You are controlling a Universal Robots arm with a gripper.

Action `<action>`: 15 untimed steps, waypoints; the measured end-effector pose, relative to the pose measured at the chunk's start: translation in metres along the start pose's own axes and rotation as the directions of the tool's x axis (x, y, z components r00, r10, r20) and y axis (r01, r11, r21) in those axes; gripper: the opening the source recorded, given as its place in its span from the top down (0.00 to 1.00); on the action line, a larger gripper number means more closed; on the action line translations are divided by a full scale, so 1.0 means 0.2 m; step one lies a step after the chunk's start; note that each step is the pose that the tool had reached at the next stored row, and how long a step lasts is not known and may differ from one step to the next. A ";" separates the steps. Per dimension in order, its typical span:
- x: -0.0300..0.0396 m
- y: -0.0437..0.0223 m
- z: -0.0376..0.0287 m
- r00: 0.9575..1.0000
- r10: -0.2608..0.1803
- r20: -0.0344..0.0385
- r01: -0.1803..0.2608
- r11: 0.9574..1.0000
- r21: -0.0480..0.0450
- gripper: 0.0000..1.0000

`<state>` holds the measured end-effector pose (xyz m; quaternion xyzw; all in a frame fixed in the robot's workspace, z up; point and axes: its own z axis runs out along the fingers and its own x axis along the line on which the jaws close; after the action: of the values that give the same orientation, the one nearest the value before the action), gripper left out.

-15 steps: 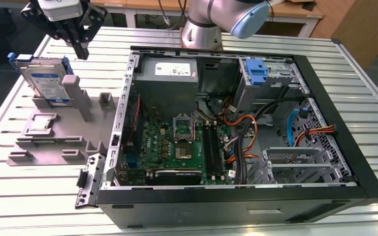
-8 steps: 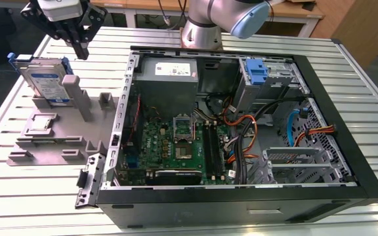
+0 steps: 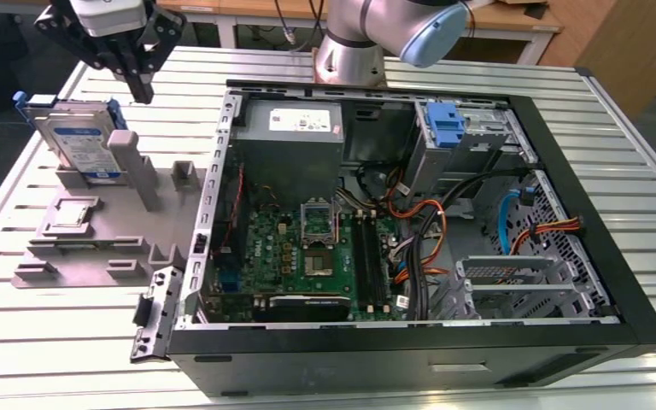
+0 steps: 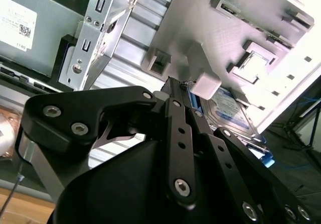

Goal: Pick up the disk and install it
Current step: 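Reach for the disk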

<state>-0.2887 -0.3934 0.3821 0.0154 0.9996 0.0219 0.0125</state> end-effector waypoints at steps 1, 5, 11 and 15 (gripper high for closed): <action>0.000 0.000 0.000 1.000 -0.018 -0.001 0.018 1.000 0.000 0.90; 0.011 0.002 0.001 0.999 -0.044 -0.002 0.044 0.999 -0.001 0.90; 0.078 0.029 0.006 0.999 -0.043 -0.002 0.043 0.999 -0.001 0.90; 0.097 0.043 0.008 0.999 -0.044 -0.002 0.044 0.999 -0.001 0.90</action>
<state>-0.3078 -0.3841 0.3804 -0.0064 0.9997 0.0223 0.0121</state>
